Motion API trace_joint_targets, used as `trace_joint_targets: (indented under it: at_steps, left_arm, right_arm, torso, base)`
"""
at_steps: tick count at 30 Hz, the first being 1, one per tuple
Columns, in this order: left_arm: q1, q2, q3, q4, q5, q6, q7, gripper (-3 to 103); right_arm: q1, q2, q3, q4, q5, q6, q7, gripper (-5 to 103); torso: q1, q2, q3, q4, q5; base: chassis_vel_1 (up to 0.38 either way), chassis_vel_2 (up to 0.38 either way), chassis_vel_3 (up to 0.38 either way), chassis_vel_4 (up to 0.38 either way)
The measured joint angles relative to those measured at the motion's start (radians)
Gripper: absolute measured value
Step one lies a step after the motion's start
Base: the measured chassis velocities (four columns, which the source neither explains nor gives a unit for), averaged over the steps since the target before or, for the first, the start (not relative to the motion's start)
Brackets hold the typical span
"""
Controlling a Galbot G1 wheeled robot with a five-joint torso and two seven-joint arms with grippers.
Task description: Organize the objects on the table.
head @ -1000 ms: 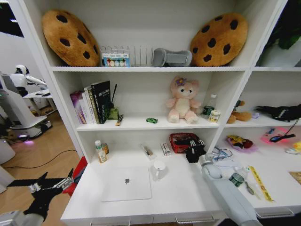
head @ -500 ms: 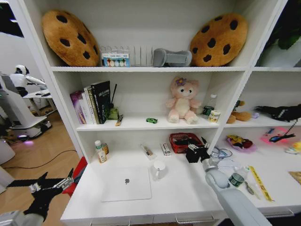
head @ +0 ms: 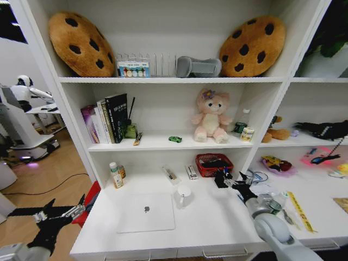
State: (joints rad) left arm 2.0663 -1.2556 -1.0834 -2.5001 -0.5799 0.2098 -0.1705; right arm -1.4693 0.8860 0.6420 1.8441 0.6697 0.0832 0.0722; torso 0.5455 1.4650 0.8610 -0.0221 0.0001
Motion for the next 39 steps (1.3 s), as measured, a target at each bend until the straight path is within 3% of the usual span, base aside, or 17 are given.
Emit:
trace_joint_targets:
  at_steps: [20,22,23,27,34,39]
  left_arm:
    - [0.000,0.000,0.000,0.000,0.000,0.000,0.000,100]
    - [0.000,0.000,0.000,0.000,0.000,0.000,0.000,100]
    - [0.000,0.000,0.000,0.000,0.000,0.000,0.000,100]
    - [0.000,0.000,0.000,0.000,0.000,0.000,0.000,100]
    - [0.000,0.000,0.000,0.000,0.000,0.000,0.000,100]
    - [0.000,0.000,0.000,0.000,0.000,0.000,0.000,100]
  right_arm:
    - [-0.049,0.012,0.005,0.013,0.061,0.074,-0.028,100]
    - [-0.082,0.005,0.009,0.023,0.064,0.004,-0.021,100]
    - [-0.082,0.005,0.009,0.023,0.064,0.004,-0.021,100]
    - [-0.127,-0.008,0.017,0.039,0.130,-0.169,-0.016,100]
    - [-0.102,-0.031,0.007,-0.009,0.111,-0.224,-0.039,100]
    - [-0.033,-0.085,-0.014,-0.097,0.164,-0.247,-0.068,100]
  torso:
    - [0.000,0.000,0.000,-0.0001,0.0001]
    - [0.000,0.000,0.000,-0.0002,0.0002]
    - [0.000,0.000,0.000,-0.0002,0.0002]
    - [0.000,0.000,0.000,-0.0004,-0.0002]
    - [0.000,0.000,0.000,0.0001,0.0001]
    - [0.000,0.000,0.000,-0.0001,0.0001]
  base:
    - [-0.022,-0.021,0.020,0.030]
    - [-0.021,-0.025,0.008,0.006]
    - [0.000,0.000,0.000,0.000]
    - [0.000,0.000,0.000,0.000]
    - [0.000,0.000,0.000,0.000]
    - [0.000,0.000,0.000,0.000]
